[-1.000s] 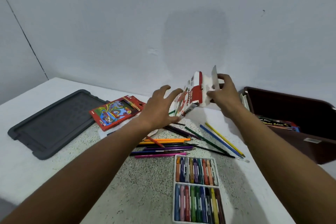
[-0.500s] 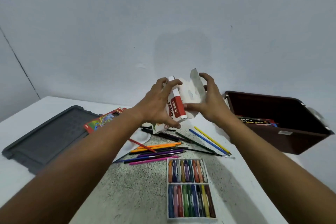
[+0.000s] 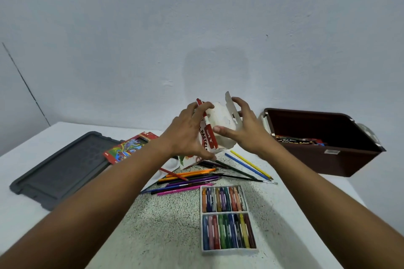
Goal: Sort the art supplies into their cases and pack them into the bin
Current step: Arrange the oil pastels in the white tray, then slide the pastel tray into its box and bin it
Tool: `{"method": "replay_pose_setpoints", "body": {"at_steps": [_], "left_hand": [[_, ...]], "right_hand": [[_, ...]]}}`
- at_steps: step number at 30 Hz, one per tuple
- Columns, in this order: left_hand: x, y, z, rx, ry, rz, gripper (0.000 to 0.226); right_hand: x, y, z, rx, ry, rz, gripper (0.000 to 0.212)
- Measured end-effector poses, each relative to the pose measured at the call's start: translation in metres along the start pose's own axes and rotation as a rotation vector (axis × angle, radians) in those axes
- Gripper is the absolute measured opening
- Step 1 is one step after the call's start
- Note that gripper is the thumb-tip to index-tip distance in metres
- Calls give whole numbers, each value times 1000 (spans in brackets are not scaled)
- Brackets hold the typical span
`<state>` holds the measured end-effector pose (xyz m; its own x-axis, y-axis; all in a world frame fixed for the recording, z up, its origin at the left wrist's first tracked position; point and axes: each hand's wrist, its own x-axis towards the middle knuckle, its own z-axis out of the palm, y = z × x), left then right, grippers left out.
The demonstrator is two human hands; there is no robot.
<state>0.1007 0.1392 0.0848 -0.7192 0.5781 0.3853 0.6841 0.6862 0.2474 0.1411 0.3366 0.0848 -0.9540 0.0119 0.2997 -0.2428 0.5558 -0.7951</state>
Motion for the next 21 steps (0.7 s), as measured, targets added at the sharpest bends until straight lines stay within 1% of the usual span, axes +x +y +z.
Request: {"method": "replay_pose_setpoints", "body": {"at_steps": [3,5,6,8,10,11,12,14,15,16,17,19,20,21], "left_hand": [[-6,1,-3,24,32,-34,119],[-11,0,-5,76,46,-63,117],[-13,-2,-5,102,51,-78,115],[-19,-7,-9,146,31,-118,114],[-26,-13,-13,197,-35,-151,116],[-29,-16,-14,230,-77,-160,116],[-32,-18,-16,262,-126,-169,117],[-39,-21,-17,306,-226,-198,121],[-43,-22,-17,314,-270,-211,122],[-46,-23,-17,314,-310,-221,123],[-49,-24,-17,316,-342,-225,125],[-53,-25,-16,329,-393,-222,132],[-55,-25,-17,325,-413,-222,134],[-57,-26,-17,313,-428,-225,134]], "right_hand": [[-9,-2,1,30,31,-83,67],[-17,-5,0,76,4,-115,47],[-20,-6,-1,89,-27,-121,39],[-27,-4,0,97,-71,-102,32],[-34,4,3,103,-82,11,30],[-37,10,4,57,-113,114,33],[-41,18,5,-35,-181,238,38],[-51,34,13,-234,-366,498,57],[-58,41,18,-290,-430,601,66],[-63,46,25,-320,-464,668,72],[-68,50,31,-334,-474,706,70],[-75,53,42,-362,-456,728,54],[-77,54,47,-384,-444,718,51],[-78,56,51,-410,-434,705,55]]}}
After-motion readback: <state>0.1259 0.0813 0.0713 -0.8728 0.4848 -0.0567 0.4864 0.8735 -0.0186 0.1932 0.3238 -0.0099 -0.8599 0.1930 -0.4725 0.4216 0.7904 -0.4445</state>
